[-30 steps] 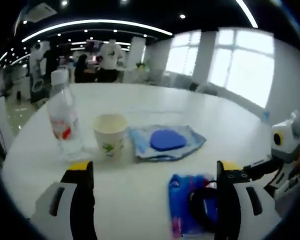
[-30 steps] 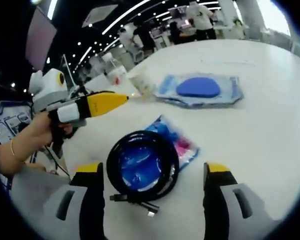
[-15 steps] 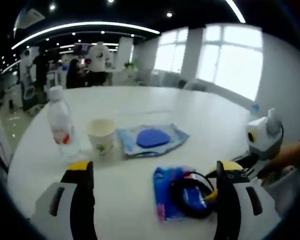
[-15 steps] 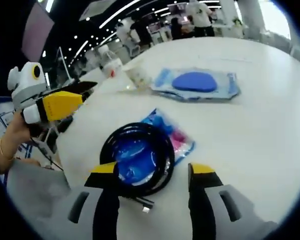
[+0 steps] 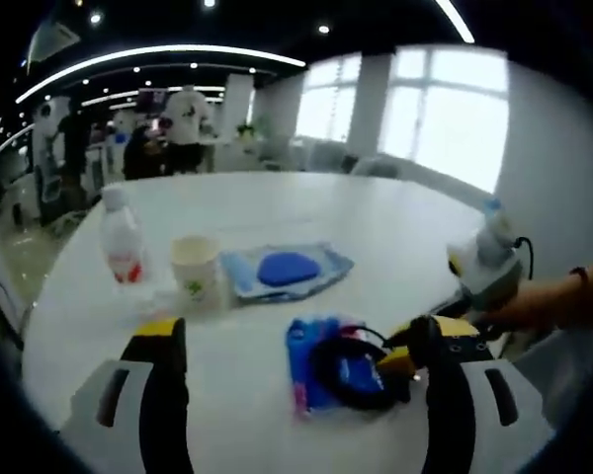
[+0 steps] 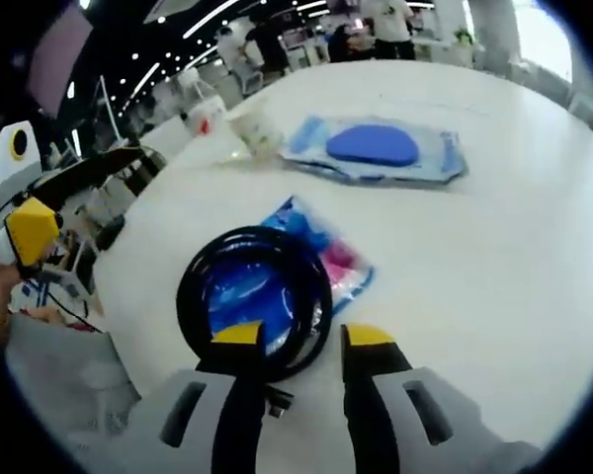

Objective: Arrange the tabletop items into an orderly group along one side of the table until the central work area is clear of visible clutter.

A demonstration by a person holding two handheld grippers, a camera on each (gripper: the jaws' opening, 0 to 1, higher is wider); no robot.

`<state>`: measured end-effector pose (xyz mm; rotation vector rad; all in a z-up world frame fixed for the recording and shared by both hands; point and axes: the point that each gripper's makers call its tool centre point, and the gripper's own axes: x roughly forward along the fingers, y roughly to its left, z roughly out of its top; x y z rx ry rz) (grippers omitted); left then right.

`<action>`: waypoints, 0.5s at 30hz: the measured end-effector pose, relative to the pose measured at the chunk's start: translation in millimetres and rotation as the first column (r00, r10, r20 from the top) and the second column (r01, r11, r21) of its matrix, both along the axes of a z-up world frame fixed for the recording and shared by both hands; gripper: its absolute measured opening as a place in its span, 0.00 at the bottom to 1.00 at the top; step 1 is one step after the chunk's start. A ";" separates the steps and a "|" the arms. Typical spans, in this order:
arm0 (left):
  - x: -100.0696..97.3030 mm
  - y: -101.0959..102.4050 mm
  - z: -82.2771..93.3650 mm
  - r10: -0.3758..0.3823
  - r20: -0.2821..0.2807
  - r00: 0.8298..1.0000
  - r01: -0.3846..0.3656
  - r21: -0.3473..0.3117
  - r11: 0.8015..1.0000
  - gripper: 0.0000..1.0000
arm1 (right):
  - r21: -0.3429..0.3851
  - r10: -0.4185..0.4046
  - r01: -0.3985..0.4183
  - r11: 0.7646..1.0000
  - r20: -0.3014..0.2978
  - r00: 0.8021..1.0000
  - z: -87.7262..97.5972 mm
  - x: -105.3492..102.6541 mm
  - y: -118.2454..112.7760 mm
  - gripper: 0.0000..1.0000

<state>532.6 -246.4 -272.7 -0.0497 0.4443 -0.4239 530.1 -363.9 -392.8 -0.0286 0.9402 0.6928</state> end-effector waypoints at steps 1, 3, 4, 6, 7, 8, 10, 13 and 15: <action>-0.9 0.1 -0.7 -0.002 -0.004 1.000 0.002 0.002 1.000 0.98 | 0.001 -0.011 0.011 1.000 -0.013 1.000 -1.1 0.1 0.6 0.27; -3.1 -0.6 -1.2 -0.008 -0.005 1.000 0.008 0.008 1.000 0.98 | 0.002 -0.030 0.030 1.000 -0.033 0.999 -2.2 -0.3 1.5 0.24; -4.5 -0.8 -1.4 -0.012 -0.005 1.000 0.012 0.016 1.000 0.98 | 0.004 -0.034 0.034 0.999 -0.040 0.999 -2.5 -0.7 2.6 0.23; -6.1 -1.6 -0.8 -0.020 0.002 1.000 0.020 0.027 0.999 0.98 | -0.016 -0.049 0.048 0.999 -0.047 0.998 -4.5 -0.7 1.0 0.22; -6.6 -1.6 -1.0 -0.022 0.000 1.000 0.022 0.031 0.999 0.98 | -0.021 -0.054 0.053 0.998 -0.050 0.997 -5.3 -0.9 0.5 0.21; -7.2 -1.7 -1.1 -0.023 0.000 1.000 0.023 0.036 0.999 0.98 | -0.024 -0.067 0.066 0.998 -0.055 0.996 -5.9 -0.9 -0.5 0.21; -8.4 -1.9 -0.9 -0.028 0.003 1.000 0.028 0.040 0.999 0.97 | -0.036 -0.087 0.085 0.996 -0.058 0.995 -6.0 -0.1 -3.1 0.19; -9.4 -0.6 -2.3 -0.027 0.005 1.000 0.027 0.052 0.998 0.96 | -0.045 -0.112 0.109 0.993 -0.064 0.992 -6.3 0.9 -5.0 0.16; -9.8 0.4 -4.5 -0.028 0.005 1.000 0.028 0.061 0.998 0.95 | -0.054 -0.122 0.119 0.991 -0.067 0.990 -6.8 1.1 -6.9 0.15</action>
